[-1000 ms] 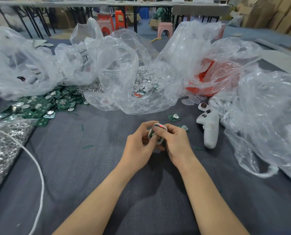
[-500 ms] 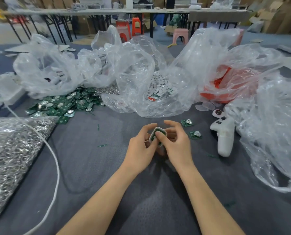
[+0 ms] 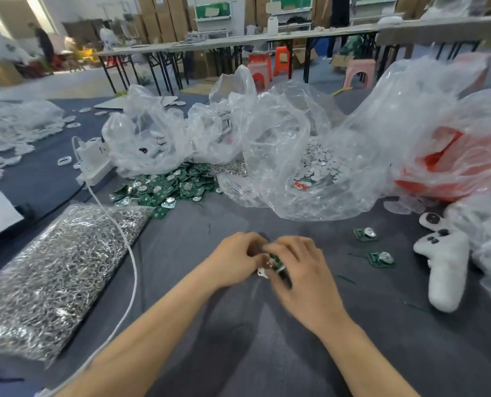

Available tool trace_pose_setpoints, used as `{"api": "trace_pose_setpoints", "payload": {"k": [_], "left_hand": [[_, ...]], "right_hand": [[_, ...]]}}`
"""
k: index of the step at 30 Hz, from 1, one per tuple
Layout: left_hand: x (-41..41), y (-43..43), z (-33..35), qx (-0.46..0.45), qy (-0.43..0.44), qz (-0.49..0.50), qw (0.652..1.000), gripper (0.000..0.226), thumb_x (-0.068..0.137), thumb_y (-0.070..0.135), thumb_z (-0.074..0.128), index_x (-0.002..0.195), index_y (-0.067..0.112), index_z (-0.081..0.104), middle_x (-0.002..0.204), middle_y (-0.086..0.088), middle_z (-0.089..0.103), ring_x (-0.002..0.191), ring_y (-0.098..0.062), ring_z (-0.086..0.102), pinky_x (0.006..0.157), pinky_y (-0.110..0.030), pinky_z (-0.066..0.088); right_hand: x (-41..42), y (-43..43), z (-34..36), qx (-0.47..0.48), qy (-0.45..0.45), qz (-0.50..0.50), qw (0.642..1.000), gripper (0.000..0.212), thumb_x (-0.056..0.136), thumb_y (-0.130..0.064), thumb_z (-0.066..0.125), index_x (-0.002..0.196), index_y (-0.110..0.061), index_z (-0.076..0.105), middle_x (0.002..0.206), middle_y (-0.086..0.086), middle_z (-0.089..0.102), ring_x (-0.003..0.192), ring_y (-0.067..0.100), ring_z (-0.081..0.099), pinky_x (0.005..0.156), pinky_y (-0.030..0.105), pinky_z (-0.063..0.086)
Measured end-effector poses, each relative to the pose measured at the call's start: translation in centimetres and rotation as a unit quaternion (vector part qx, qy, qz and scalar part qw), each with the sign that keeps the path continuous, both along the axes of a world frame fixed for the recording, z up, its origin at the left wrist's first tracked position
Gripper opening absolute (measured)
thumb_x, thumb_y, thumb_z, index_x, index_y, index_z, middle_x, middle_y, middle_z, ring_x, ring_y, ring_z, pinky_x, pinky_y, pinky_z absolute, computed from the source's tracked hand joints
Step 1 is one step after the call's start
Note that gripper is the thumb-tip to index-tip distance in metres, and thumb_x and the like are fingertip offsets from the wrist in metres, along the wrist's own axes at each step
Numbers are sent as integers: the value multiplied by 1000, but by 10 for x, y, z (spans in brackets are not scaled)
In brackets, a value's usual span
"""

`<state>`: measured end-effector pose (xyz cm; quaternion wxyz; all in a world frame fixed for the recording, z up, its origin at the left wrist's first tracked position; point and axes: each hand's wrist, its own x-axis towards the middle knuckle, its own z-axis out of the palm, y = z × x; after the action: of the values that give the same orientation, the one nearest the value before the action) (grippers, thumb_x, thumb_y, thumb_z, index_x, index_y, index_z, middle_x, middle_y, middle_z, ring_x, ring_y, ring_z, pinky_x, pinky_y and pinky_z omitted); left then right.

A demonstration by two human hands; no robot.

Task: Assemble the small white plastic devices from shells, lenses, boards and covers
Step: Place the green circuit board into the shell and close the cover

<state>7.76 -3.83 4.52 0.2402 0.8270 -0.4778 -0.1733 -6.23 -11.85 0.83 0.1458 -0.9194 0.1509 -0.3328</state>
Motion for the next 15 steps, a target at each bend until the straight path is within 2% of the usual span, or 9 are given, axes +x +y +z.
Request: {"api": "trace_pose_setpoints", "payload": {"k": [3, 5, 8, 10, 12, 15], "left_hand": [[28, -3, 25, -11, -23, 54, 998, 19, 87, 15, 61, 101, 21, 71, 87, 7, 64, 84, -9, 58, 65, -7, 35], [53, -17, 46, -63, -78, 97, 990, 22, 85, 8, 57, 94, 18, 74, 86, 3, 67, 84, -13, 60, 69, -12, 36], [99, -55, 78, -190, -149, 159, 957, 27, 86, 1, 50, 104, 8, 69, 103, -8, 67, 91, -20, 60, 77, -18, 37], [130, -84, 91, -217, -199, 179, 939, 31, 87, -3, 46, 112, 4, 62, 117, -15, 59, 101, -26, 57, 83, -22, 39], [157, -111, 94, -154, -219, 166, 949, 33, 88, -4, 43, 118, -1, 58, 121, -20, 57, 108, -32, 55, 89, -30, 42], [179, -137, 76, 56, -245, 115, 961, 35, 95, -1, 37, 127, -5, 49, 126, -23, 55, 115, -37, 52, 94, -36, 41]], "right_hand": [[-1, 2, -2, -7, -1, 20, 1000, 9, 75, -13, 76, 81, -15, 70, 85, -4, 63, 83, 20, 60, 73, 34, 52], [0, 3, -1, 15, -1, 9, 1000, 10, 74, -11, 78, 72, -13, 69, 79, -4, 63, 78, 19, 60, 71, 30, 53], [1, 6, 0, 34, -3, 0, 999, 12, 73, -11, 79, 71, -14, 67, 78, -6, 62, 77, 16, 60, 67, 26, 53], [1, 5, 0, 46, -13, 3, 999, 12, 74, -13, 77, 76, -18, 66, 82, -9, 62, 80, 11, 56, 68, 25, 51], [1, 3, 0, 45, -17, 6, 999, 12, 74, -15, 74, 79, -21, 65, 85, -12, 61, 82, 8, 52, 73, 20, 45], [3, 0, -4, 39, -9, 11, 999, 9, 74, -16, 70, 78, -21, 64, 84, -12, 59, 82, 8, 51, 73, 22, 42]]}}
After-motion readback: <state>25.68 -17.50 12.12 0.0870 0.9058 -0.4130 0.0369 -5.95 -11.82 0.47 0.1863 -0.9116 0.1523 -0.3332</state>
